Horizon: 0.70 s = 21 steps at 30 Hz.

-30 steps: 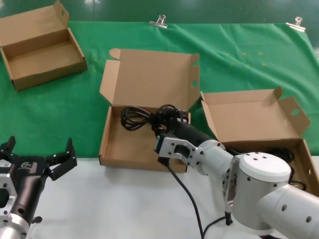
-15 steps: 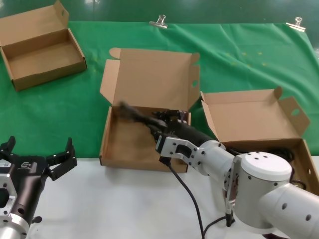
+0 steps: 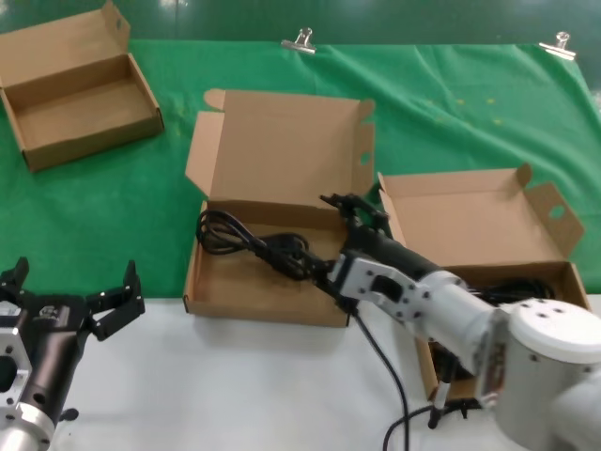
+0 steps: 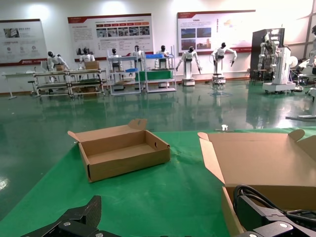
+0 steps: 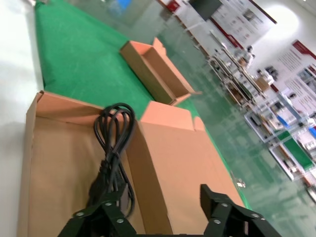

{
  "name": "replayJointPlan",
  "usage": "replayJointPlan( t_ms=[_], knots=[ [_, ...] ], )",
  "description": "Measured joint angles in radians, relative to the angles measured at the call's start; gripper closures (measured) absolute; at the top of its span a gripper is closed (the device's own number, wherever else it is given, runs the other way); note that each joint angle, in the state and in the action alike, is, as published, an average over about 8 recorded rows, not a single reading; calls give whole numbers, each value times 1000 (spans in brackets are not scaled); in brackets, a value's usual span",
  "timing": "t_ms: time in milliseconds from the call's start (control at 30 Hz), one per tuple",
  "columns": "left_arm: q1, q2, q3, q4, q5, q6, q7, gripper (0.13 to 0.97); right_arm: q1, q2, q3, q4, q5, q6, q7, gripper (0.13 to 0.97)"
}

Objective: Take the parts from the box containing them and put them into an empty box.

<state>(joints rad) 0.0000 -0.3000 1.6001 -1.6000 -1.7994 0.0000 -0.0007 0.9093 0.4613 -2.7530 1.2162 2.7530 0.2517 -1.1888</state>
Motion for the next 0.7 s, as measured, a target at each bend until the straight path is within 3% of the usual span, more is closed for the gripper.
replayJointPlan(
  t_ms=[233, 467, 700],
  knots=[
    [0, 0, 0, 0, 0, 0, 0, 132, -28, 98, 1, 129, -1, 34, 80, 556],
    [0, 0, 0, 0, 0, 0, 0, 132, -66, 92, 49, 146, -40, 24, 130, 377],
    [0, 0, 0, 0, 0, 0, 0, 132, -139, 70, 144, 166, -118, 0, 221, 267]
  ],
)
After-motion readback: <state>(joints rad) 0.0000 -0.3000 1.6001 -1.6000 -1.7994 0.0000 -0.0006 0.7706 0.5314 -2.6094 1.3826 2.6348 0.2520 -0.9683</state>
